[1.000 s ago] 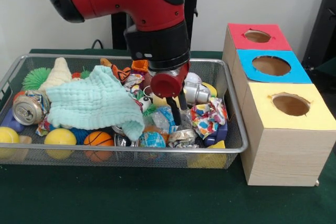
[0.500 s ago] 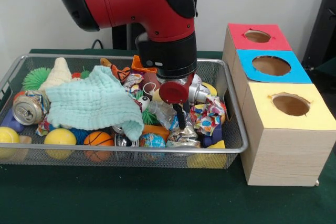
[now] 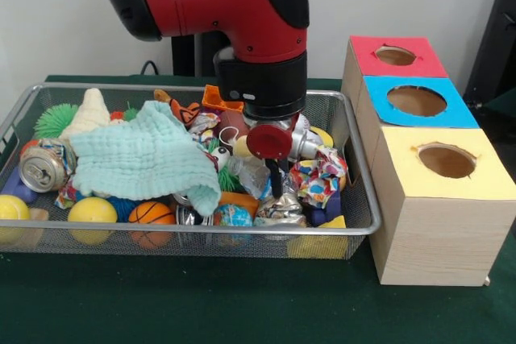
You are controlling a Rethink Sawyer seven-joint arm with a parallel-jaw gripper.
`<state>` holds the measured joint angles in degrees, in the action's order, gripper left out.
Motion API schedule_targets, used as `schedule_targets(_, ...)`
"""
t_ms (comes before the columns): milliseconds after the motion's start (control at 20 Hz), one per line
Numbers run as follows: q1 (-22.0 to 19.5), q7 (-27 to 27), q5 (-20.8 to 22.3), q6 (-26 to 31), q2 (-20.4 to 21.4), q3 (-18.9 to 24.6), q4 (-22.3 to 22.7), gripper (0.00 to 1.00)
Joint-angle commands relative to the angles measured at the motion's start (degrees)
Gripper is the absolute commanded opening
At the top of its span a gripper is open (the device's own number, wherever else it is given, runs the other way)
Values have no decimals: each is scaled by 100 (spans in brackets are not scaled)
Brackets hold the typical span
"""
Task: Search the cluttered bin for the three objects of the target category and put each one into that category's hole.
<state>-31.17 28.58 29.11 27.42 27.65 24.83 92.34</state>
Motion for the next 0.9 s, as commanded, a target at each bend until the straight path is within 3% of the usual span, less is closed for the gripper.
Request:
schedule_targets(50, 96, 1396, 151, 400, -219, -981, -201, 100)
schedule_targets(650, 799, 2028, -154, 112, 7, -1811, -108, 100)
schedule_targets(900, 934, 2147, -133, -348, -9, -2001, 17, 100)
